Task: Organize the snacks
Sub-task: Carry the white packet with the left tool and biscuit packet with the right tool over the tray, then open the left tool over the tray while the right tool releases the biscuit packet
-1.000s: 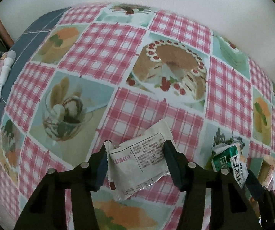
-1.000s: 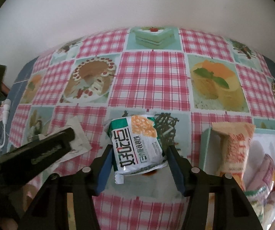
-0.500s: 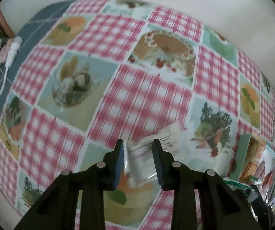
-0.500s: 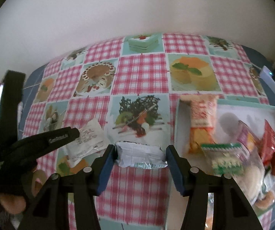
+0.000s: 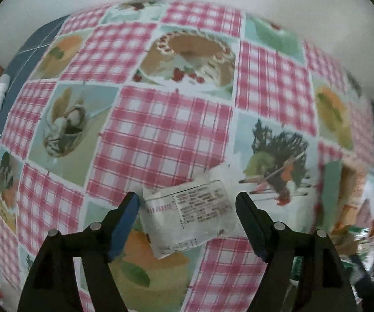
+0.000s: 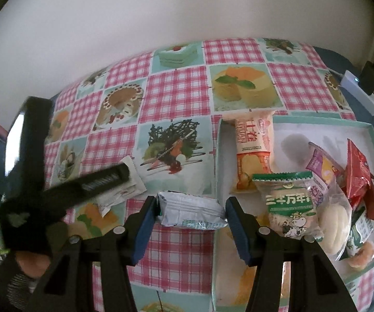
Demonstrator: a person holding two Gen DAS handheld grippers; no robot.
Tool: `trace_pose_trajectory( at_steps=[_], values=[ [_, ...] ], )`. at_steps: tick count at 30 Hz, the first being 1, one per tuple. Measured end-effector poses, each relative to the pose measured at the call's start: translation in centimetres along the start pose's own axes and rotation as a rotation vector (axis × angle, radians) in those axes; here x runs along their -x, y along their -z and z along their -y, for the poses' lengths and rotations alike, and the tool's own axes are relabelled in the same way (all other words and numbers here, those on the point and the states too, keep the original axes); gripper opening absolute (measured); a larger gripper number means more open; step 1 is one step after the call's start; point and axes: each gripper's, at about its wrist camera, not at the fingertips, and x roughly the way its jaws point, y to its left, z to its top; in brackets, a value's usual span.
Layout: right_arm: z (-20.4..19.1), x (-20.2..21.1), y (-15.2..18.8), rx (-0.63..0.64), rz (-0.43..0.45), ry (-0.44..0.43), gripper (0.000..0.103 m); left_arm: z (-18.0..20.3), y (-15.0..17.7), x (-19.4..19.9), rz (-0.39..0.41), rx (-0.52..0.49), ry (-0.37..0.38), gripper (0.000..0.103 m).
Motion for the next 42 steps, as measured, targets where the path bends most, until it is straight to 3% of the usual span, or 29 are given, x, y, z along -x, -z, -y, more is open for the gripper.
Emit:
trace_pose_trajectory(
  at_steps=[7, 9, 11, 16, 19, 24, 28, 32, 38, 42],
  values=[
    [0.7, 0.0, -0.1, -0.018, 0.003, -0.007, 0.057, 2.7, 0.2, -2.4, 0.002, -0.021, -0.046, 0.078],
    [0.7, 0.1, -0.1, -0.019, 0.008, -0.007, 0.057, 2.4, 0.1, -2.3, 0.007, -0.027, -0.044, 0.073],
    [0.9, 0.3, -0.2, -0.025, 0.012, -0.01, 0.057, 2.0, 0.1, -1.7, 0.017, -0.036, -0.025, 0.062],
    [1.0, 0.8, -0.2, -0.031, 0.024, -0.017, 0.057, 2.0, 0.4, -0.8, 0.019, -0.032, -0.016, 0.052],
    [1.2, 1.4, -0.3, -0.037, 0.038, -0.03, 0.057, 1.4, 0.2, 0.2, 0.007, -0.015, 0.014, 0.052],
    [1.9, 3.1, -0.9, -0.054, 0.078, -0.061, 0.057, 2.6, 0.0, 3.4, 0.053, -0.027, 0.046, 0.052],
    [4.4, 5.2, -1.6, -0.109, 0.13, -0.05, 0.057, 4.6, -0.2, 7.4, 0.135, -0.068, 0.116, 0.052],
    [9.0, 6.6, -1.9, -0.211, 0.156, 0.019, 0.057, 7.9, 0.6, 10.4, 0.186, -0.155, 0.181, 0.052],
    [15.4, 7.2, -1.0, -0.362, 0.156, 0.073, 0.057, 14.6, 3.2, 11.0, 0.184, -0.304, 0.271, 0.053],
    [18.4, 7.9, -0.6, -0.427, 0.171, 0.082, 0.056, 17.3, 4.1, 10.7, 0.171, -0.346, 0.316, 0.055]
  ],
)
